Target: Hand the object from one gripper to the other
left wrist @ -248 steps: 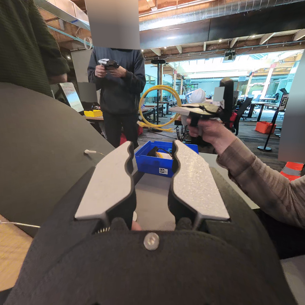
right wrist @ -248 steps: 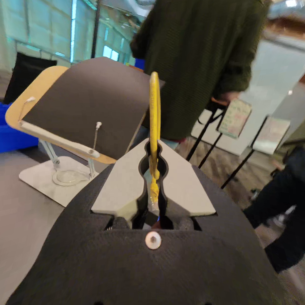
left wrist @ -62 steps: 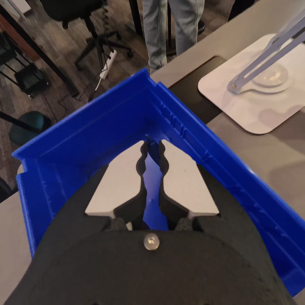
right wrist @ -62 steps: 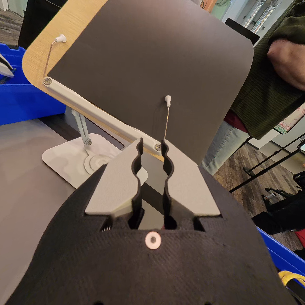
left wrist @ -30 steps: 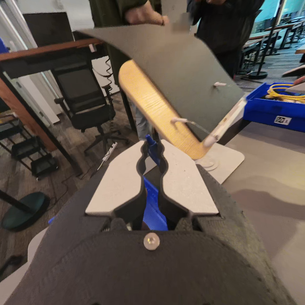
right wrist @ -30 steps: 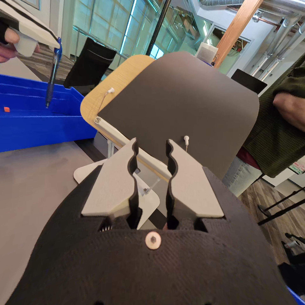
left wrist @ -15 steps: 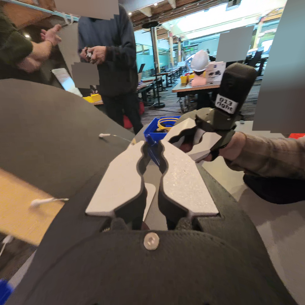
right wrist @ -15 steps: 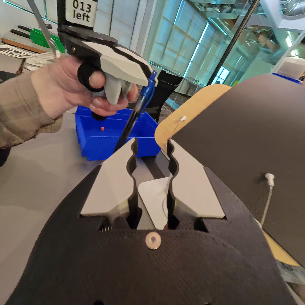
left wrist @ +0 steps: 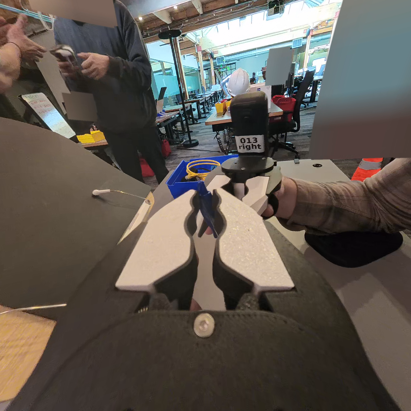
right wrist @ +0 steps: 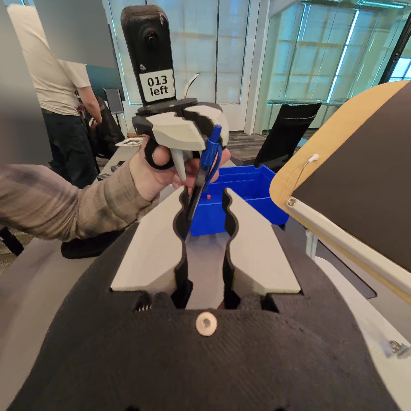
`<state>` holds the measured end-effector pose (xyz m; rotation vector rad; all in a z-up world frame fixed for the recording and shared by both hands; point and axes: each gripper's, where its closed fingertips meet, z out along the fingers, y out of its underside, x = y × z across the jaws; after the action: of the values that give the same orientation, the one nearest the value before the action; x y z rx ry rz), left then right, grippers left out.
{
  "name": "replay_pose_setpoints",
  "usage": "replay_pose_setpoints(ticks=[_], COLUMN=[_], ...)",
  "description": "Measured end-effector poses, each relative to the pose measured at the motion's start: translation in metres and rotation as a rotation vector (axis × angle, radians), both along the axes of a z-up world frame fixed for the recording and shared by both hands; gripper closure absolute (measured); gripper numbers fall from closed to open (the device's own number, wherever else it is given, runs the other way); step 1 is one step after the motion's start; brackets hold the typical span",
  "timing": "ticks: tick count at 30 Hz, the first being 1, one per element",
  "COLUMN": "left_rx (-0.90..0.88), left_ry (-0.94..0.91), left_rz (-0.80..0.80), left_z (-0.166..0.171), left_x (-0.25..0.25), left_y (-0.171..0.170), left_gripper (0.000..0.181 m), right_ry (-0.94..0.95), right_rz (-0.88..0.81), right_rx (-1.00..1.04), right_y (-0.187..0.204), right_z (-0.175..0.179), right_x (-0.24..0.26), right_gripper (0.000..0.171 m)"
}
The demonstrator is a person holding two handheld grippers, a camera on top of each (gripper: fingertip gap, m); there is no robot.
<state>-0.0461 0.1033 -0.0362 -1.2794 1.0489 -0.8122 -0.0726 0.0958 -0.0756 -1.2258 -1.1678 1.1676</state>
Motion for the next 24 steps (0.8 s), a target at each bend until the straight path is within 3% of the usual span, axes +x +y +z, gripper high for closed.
replay_pose_setpoints(ticks=[3,10,13,15,24], left_rx=[0.003,-0.004,-0.032,-0.032,-0.082], left_ry=[0.011,-0.053,-0.066,-0.051,0.122], left_rz=[0.001,-0.017,-0.056,-0.055,-0.076], left_z=[-0.003,0.005,0.007,0.004,-0.052], left_x=[0.005,0.003,0.002,0.002,0.029], left_y=[0.000,-0.002,-0.006,-0.004,0.005], left_gripper=[0.170,0.169,0.140,0.132,0.135], right_ry=[0.003,0.072,0.167,0.261,0.413], right_rz=[0.007,-0.012,-0.023,-0.025,-0.035], right_rx=[0.003,-0.021,-0.060,-0.093,-0.107], right_y=[-0.003,0.002,0.009,0.015,0.024], right_z=[-0.001,0.005,0.019,0.032,0.054], right_x=[-0.003,-0.002,0.007,0.019,0.045], right_gripper=[0.160,0.161,0.161,0.161,0.161])
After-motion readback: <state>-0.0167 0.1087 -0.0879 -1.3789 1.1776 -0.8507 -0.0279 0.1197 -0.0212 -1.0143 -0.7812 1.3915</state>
